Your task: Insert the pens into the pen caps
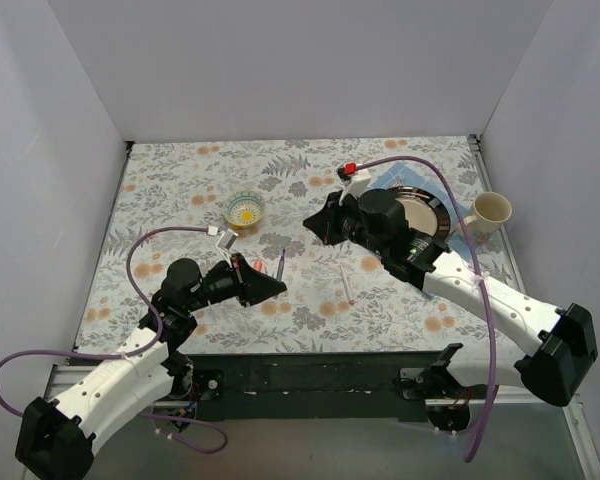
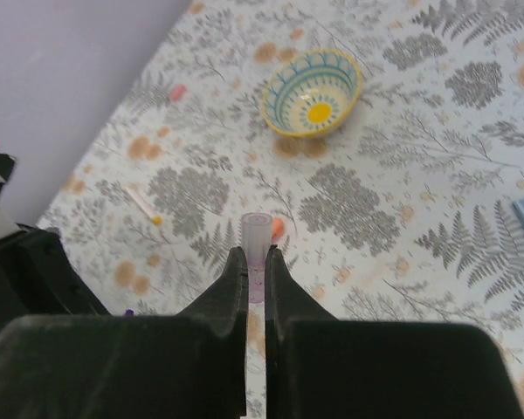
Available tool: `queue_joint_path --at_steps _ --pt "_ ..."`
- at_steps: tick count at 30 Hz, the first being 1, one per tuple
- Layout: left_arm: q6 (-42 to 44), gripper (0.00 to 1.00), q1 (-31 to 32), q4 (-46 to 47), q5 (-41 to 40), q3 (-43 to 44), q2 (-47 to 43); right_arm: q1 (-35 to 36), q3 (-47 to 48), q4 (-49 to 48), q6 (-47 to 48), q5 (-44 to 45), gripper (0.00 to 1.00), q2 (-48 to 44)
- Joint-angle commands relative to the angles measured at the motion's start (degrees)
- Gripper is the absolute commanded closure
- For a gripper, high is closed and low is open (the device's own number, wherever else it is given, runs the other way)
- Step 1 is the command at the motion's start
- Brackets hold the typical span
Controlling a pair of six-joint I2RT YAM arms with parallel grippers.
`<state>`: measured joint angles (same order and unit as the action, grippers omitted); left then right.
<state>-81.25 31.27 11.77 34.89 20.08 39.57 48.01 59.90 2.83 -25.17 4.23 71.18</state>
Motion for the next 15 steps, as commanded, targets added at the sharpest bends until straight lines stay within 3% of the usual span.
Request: queue_joint_path --at_steps 1,6,15 --pt "-5.8 1.00 0.2 14.3 6.3 -2.4 0.6 -0.1 -2.4 -14.4 -6.6 -2.2 0.99 -3.4" --pt "-7.5 1.00 0.4 19.2 6.8 -3.5 1.6 -0.2 -6.3 -24.3 -13.4 -7.0 0.99 -4.6" --pt "-6.4 1.00 0.4 18.8 5.7 -3.1 2.1 -0.1 -12.7 -38.4 -23.7 -13.5 0.99 -3.8"
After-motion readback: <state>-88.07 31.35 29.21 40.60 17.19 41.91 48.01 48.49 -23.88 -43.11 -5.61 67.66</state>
